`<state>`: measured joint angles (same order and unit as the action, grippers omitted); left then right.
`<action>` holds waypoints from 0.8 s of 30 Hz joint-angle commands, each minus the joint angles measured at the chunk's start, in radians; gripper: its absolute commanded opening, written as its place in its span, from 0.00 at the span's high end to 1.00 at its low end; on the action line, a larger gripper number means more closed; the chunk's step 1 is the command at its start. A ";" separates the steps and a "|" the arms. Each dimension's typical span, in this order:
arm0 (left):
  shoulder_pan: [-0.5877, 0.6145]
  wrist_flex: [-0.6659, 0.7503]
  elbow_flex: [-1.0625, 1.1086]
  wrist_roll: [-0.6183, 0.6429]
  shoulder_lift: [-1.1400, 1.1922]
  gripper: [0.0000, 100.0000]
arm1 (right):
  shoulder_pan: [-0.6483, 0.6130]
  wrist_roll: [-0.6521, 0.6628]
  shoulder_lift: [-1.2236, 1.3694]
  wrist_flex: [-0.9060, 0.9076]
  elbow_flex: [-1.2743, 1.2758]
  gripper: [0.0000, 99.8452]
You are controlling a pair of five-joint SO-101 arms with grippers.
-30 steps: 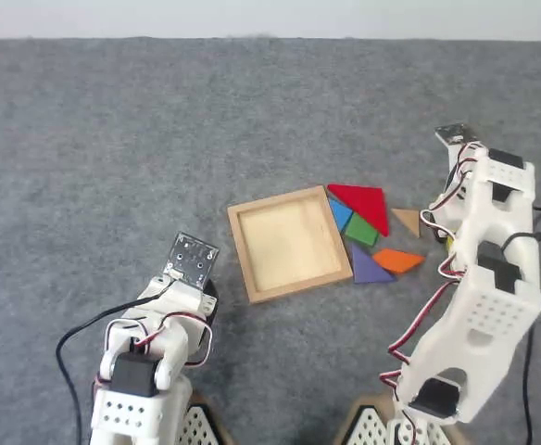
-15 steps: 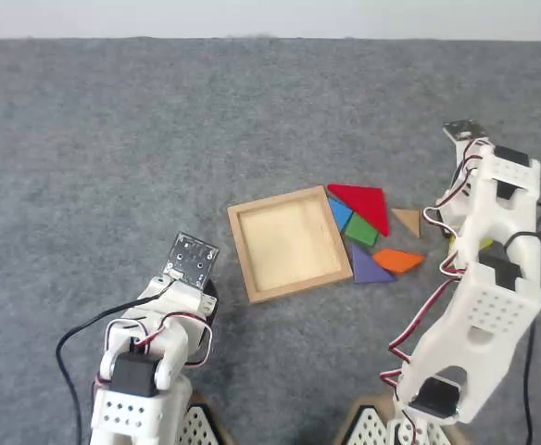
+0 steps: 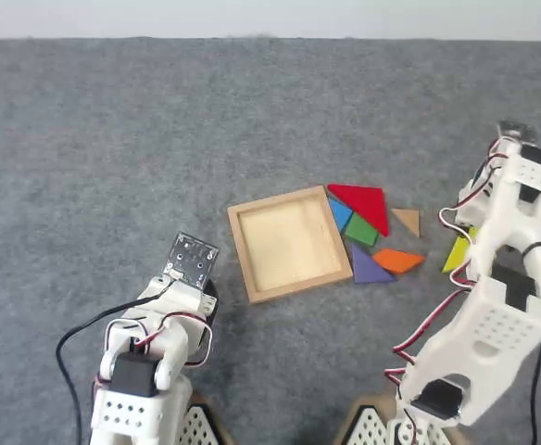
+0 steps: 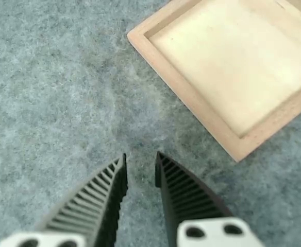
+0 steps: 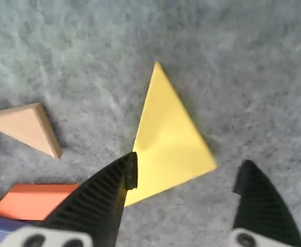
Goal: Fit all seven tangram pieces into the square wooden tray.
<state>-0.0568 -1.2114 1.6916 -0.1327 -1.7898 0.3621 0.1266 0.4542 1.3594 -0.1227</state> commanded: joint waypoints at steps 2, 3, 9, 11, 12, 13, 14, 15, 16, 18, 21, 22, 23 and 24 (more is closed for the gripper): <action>0.000 -0.005 -0.007 0.012 -0.002 0.91 | 0.008 -0.032 0.022 0.015 -0.034 0.67; 0.000 -0.005 -0.007 0.012 -0.002 0.91 | 0.005 -0.034 0.047 0.002 -0.034 0.67; 0.000 -0.005 -0.007 0.012 -0.002 0.91 | 0.008 -0.037 0.142 -0.045 -0.034 0.67; 0.000 -0.005 -0.007 0.012 -0.002 0.91 | 0.007 -0.034 0.159 -0.045 -0.034 0.67; 0.000 -0.005 -0.007 0.012 -0.002 0.91 | 0.007 -0.032 0.162 -0.045 -0.034 0.67; 0.000 -0.005 -0.007 0.012 -0.002 0.91 | 0.007 -0.032 0.163 -0.045 -0.034 0.68; 0.000 -0.005 -0.007 0.012 -0.002 0.91 | 0.005 -0.032 0.165 -0.045 -0.034 0.70; 0.000 -0.005 -0.007 0.012 -0.002 0.91 | 0.005 -0.031 0.165 -0.045 -0.035 0.72; 0.000 -0.005 -0.007 0.012 -0.002 0.91 | 0.005 -0.031 0.163 -0.045 -0.035 0.74; 0.000 -0.005 -0.007 0.012 -0.002 0.91 | -0.001 -0.031 0.163 -0.062 -0.037 0.78; 0.000 -0.005 -0.007 0.012 -0.002 0.91 | -0.012 -0.028 0.162 -0.064 -0.035 0.79; 0.000 -0.005 -0.007 0.012 -0.002 0.91 | -0.013 -0.028 0.154 -0.062 -0.035 0.79; 0.000 -0.005 -0.007 0.012 -0.002 0.91 | -0.013 -0.028 0.142 -0.058 -0.035 0.79; 0.000 -0.005 -0.007 0.012 -0.002 0.91 | -0.012 -0.031 0.128 -0.056 -0.035 0.79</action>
<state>-0.0552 -1.2114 1.6916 -0.1327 -1.7898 0.3667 0.1005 0.5938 1.3211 -0.1366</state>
